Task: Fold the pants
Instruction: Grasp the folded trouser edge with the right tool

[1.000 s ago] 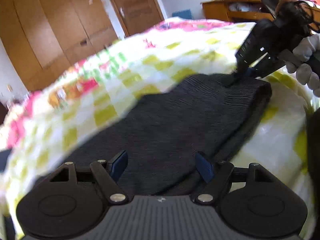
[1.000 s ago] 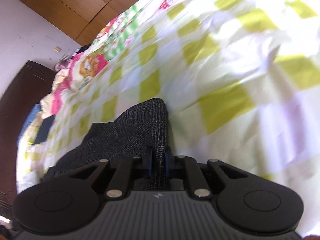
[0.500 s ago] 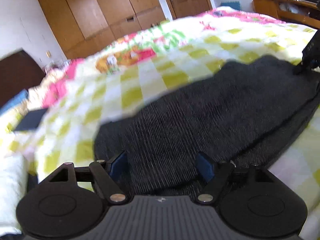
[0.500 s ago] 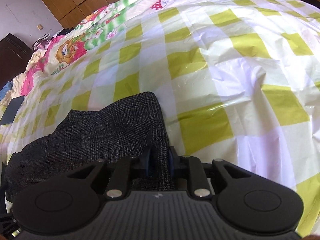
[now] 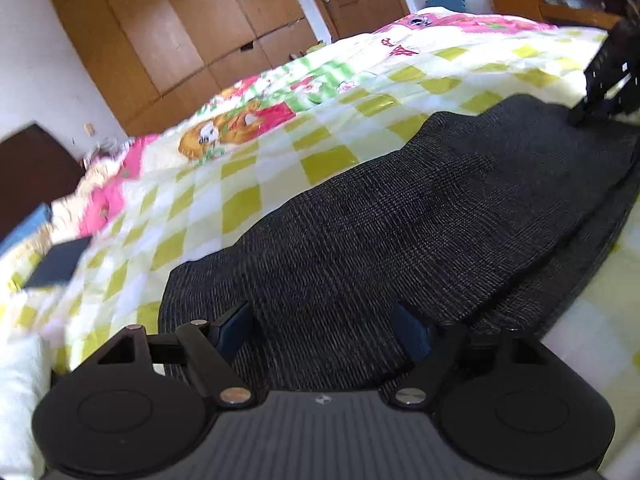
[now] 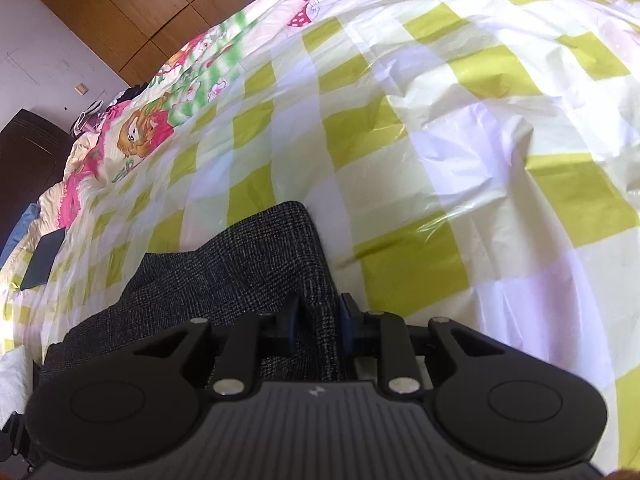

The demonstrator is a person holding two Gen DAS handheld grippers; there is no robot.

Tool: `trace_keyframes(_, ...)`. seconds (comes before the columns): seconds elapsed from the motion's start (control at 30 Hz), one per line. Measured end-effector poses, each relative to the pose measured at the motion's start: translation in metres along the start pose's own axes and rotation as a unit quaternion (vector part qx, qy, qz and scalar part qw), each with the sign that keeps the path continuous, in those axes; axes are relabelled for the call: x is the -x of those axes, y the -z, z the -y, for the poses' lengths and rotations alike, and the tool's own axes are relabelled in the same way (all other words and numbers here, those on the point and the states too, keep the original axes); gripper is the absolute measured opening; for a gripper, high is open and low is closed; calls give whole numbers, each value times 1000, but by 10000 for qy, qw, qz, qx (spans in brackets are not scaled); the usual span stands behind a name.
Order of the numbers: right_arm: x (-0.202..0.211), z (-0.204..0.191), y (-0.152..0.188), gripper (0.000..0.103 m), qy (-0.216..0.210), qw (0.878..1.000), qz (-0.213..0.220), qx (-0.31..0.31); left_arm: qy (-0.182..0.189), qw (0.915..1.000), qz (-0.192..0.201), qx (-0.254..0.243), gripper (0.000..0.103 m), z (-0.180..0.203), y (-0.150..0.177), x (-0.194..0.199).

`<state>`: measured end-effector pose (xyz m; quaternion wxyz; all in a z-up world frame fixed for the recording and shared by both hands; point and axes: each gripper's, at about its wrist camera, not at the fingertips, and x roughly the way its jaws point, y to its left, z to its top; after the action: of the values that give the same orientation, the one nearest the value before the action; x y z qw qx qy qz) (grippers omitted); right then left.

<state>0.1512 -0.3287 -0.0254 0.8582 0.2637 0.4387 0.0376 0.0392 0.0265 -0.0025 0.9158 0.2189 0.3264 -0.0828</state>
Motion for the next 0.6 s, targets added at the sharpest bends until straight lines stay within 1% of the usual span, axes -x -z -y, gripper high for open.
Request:
trace_keyframes(0.07,9,-7,2,24,127,9996,127,234,44,9998,-82,154,89,-8,-2,3)
trace_keyframes(0.13,19,-12,5,26,306,9981,229,475,-16,9998,-87,201,89,-15,-1,10)
trace_keyframes(0.17,24,-11,7,28,256,9980,239,521,-15,9998,-67,213,89,-14,0,14)
trace_keyframes(0.23,25,-7,10,38,-6,9993,121,364,28,9998,56,202,89,-12,0,20)
trace_keyframes(0.33,18,2,15,38,-278,9996,-8,-11,33,9995,305,64,89,-2,-5,23)
trace_keyframes(0.4,15,5,18,38,-384,9991,0,-199,49,9989,460,57,89,6,-11,20)
trace_keyframes(0.5,17,9,19,39,-550,9981,40,-290,143,9979,632,-10,89,21,-23,13)
trace_keyframes(0.6,20,16,19,39,-739,9965,70,-384,75,9969,750,-209,90,38,-30,3)
